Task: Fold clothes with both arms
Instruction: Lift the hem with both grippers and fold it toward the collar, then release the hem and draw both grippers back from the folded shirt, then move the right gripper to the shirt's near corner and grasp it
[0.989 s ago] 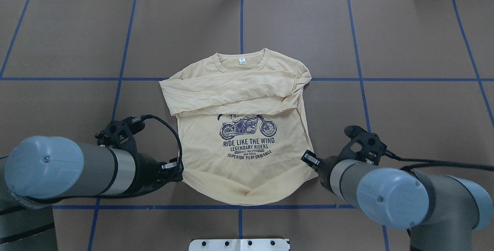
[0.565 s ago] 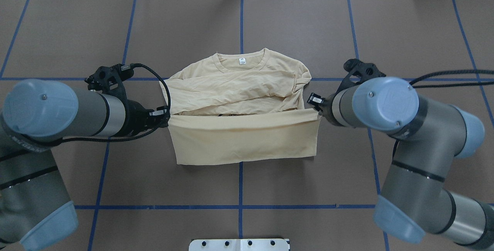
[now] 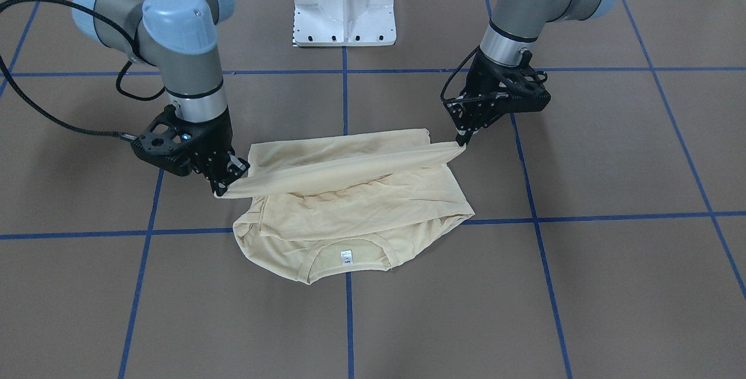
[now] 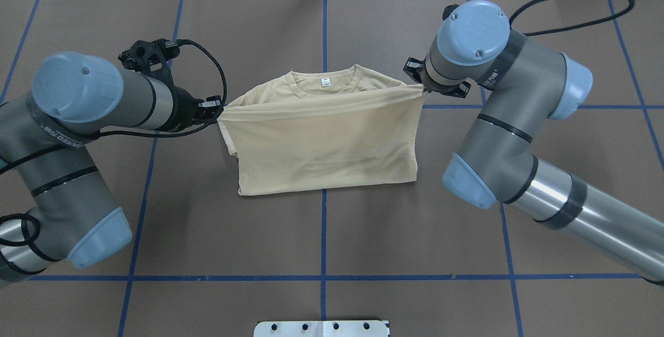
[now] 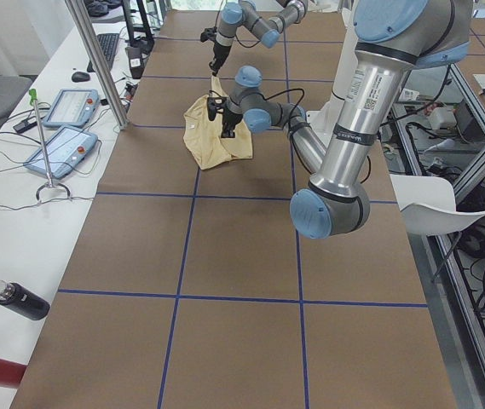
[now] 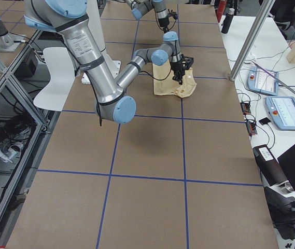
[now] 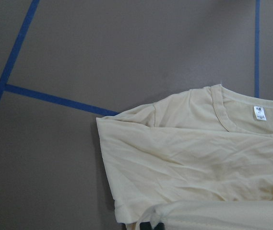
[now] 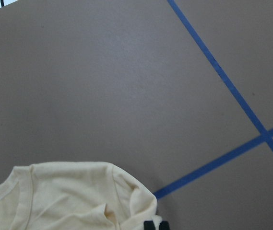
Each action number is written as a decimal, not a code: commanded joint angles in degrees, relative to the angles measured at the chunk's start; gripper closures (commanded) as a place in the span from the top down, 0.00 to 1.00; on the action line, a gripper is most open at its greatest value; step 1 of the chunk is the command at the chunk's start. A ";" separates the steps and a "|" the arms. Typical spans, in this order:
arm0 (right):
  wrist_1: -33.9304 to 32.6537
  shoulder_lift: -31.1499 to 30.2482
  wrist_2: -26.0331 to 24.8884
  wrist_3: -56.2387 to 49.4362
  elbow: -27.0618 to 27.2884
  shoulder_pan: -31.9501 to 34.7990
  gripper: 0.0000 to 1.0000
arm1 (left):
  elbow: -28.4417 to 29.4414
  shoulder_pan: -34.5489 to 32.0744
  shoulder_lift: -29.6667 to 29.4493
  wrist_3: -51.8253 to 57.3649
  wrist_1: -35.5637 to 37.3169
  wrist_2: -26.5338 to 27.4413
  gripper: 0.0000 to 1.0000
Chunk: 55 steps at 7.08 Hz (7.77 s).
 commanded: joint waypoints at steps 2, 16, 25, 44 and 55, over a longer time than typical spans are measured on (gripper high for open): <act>13.04 7.67 0.16 -3.07 -20.31 2.33 0.00 | 9.20 -1.91 -5.17 0.09 -2.88 0.22 0.00; 12.89 5.03 1.18 -3.00 -11.95 0.13 1.00 | 23.93 -3.84 -7.47 0.18 -17.58 1.54 1.00; 11.48 -15.51 -19.00 17.12 12.61 -18.68 1.00 | 18.38 -4.90 -7.11 -0.17 -17.14 1.19 1.00; 12.44 -11.22 -15.75 36.29 4.53 -17.80 0.85 | 19.08 -5.08 -5.97 -0.09 -17.14 1.54 1.00; 4.85 -12.25 -14.18 35.59 13.15 -17.70 0.00 | 19.61 -4.90 -5.97 -0.09 -17.14 1.28 1.00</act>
